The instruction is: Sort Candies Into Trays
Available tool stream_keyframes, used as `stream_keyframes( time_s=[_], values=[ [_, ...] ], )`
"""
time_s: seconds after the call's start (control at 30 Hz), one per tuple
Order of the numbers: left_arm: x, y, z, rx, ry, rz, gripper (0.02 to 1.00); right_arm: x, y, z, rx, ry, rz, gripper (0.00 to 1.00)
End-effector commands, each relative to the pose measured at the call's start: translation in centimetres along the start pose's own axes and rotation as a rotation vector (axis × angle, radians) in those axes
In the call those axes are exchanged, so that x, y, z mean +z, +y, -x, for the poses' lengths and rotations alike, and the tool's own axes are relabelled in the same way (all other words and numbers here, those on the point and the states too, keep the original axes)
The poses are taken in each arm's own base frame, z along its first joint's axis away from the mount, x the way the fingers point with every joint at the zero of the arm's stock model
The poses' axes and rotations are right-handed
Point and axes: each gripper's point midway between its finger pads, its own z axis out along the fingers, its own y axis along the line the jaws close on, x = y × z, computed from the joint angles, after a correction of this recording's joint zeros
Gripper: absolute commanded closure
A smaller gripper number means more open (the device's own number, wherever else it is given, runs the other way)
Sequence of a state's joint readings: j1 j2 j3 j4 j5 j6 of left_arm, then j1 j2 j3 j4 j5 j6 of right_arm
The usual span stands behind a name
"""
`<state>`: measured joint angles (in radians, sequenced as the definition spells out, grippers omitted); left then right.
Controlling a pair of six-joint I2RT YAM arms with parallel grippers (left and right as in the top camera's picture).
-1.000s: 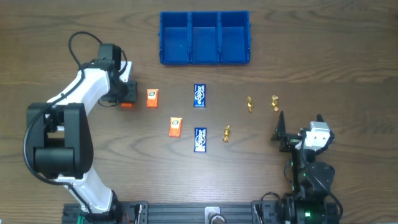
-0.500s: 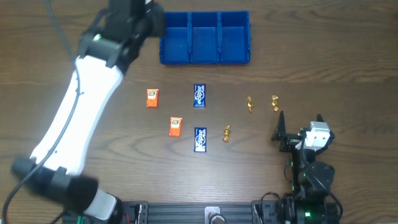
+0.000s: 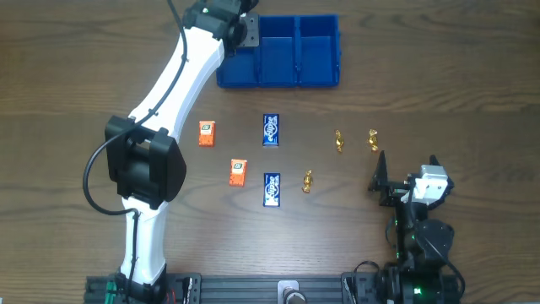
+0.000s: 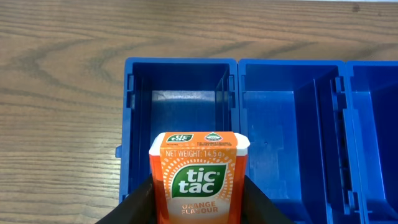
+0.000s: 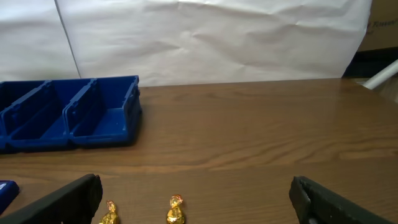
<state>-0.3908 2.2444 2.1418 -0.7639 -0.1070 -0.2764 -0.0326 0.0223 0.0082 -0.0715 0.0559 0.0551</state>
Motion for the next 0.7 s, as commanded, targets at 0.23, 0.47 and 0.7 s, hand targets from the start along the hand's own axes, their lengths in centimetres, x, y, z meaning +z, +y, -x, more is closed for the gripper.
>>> stream_keyframes(
  time_s=[0.23, 0.47, 0.7],
  values=[
    [0.5, 1.0, 0.3, -0.034, 0.011, 0.010, 0.761, 0.0, -0.1, -0.1, -0.012, 0.005, -0.005, 0.003],
    [0.7, 1.6, 0.4, -0.038, 0.010, 0.023, 0.660, 0.0, -0.1, -0.1, -0.012, 0.005, -0.005, 0.003],
    [0.4, 1.7, 0.9, -0.043, -0.007, 0.022, 0.299, 0.0, -0.1, -0.1, -0.012, 0.005, -0.005, 0.003]
  ],
)
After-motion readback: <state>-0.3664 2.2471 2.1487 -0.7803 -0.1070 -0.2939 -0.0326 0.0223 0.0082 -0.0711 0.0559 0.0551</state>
